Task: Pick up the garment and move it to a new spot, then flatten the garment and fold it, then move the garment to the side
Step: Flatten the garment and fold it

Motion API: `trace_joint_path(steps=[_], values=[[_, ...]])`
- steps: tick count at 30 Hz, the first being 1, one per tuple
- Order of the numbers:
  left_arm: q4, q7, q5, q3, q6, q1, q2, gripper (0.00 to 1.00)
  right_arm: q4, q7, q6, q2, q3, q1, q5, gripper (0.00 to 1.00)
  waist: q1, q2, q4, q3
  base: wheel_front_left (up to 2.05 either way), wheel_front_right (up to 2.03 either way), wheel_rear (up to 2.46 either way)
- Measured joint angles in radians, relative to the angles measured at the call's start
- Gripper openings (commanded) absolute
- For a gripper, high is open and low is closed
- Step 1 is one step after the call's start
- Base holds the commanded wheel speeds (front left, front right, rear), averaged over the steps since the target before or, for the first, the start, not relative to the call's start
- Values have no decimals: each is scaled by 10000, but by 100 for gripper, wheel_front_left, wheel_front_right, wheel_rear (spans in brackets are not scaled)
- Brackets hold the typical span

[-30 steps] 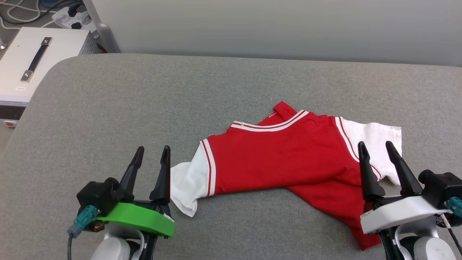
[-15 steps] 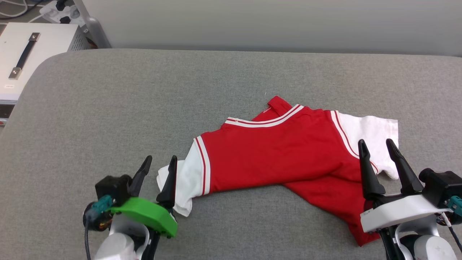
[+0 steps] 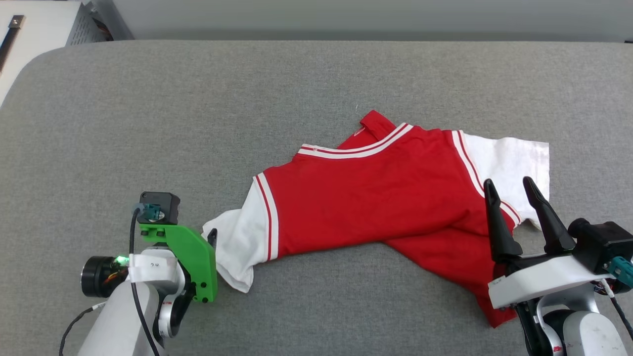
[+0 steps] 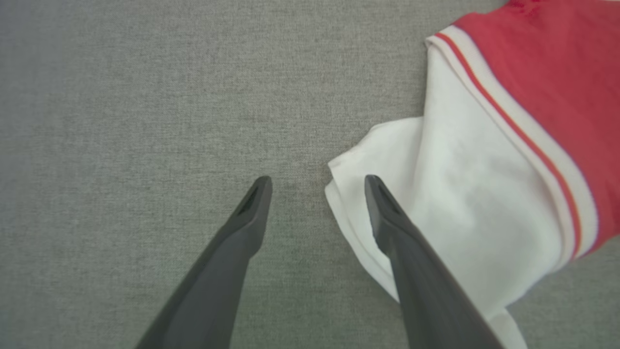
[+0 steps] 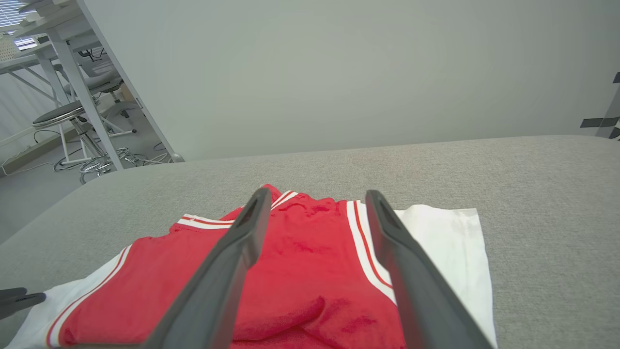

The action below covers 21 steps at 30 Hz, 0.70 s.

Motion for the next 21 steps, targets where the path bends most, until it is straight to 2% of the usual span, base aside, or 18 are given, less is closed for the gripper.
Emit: trace_joint_path(steps=[8,14,18,19,21], values=[[121,236,0,-178,8,-39,-4,100,-52,29,0,0,19,-85,-73,100,0,0,-176,426,0,0,0],[504,-121,138,-117,316,-356,2,100,-56,42,0,0,44,-237,-75,100,0,0,-254,606,0,0,0],[815,173,94,-217,182,-510,23,100,-50,42,0,0,65,-238,-84,100,0,0,-258,670,0,0,0],[869,336,63,-242,113,-561,27,76,-48,42,0,0,69,-239,-88,100,0,0,-257,677,0,0,0],[949,585,-31,-314,-54,-670,31,0,-38,40,0,0,77,-240,-90,100,0,0,-246,672,0,0,0]])
